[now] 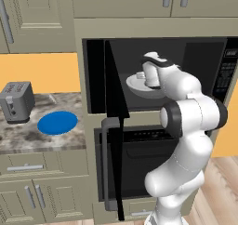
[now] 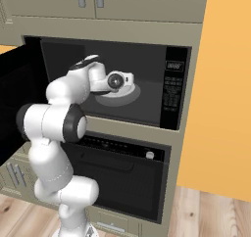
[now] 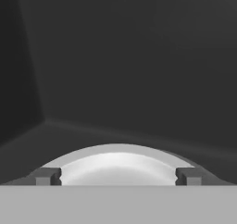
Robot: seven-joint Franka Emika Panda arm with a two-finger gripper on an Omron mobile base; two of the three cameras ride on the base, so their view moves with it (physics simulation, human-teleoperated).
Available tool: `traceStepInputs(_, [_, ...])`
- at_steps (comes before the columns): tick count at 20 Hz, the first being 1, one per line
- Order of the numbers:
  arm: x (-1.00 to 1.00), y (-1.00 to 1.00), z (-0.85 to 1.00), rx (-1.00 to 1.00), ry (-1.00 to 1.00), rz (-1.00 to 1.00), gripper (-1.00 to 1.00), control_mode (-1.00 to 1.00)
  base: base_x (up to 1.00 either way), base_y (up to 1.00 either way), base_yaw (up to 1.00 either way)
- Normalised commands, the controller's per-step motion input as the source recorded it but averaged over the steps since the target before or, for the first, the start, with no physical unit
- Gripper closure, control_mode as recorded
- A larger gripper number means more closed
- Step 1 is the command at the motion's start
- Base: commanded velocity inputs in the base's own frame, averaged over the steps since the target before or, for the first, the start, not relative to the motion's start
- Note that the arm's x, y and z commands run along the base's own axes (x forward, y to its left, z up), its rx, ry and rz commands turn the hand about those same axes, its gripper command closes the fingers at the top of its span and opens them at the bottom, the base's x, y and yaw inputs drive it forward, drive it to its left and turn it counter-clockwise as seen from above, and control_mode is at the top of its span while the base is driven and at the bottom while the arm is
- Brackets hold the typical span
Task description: Pick the mushroom from the counter and place it in the microwave. Then turn on the microwave.
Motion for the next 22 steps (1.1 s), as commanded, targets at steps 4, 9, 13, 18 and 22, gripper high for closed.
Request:
traceStepInputs(4, [-0.22, -0.1, 0.0, 0.0, -0.05, 0.0, -1.0, -1.0, 0.0, 0.0, 0.0])
traceStepInputs(9, [-0.31, -0.09, -0.01, 0.0, -0.06, -0.02, -1.0, -1.0, 0.0, 0.0, 0.0])
traceStepInputs(13, [-0.33, -0.08, 0.0, 0.0, -0.11, -0.06, -1.0, -1.0, 0.0, 0.0, 0.0])
traceStepInputs(18, [-0.27, -0.08, 0.0, -0.01, -0.12, -0.06, -1.0, -1.0, 0.0, 0.0, 0.0])
traceStepInputs(22, [-0.32, -0.08, 0.0, -0.02, -0.05, -0.08, -1.0, -1.0, 0.0, 0.0, 0.0])
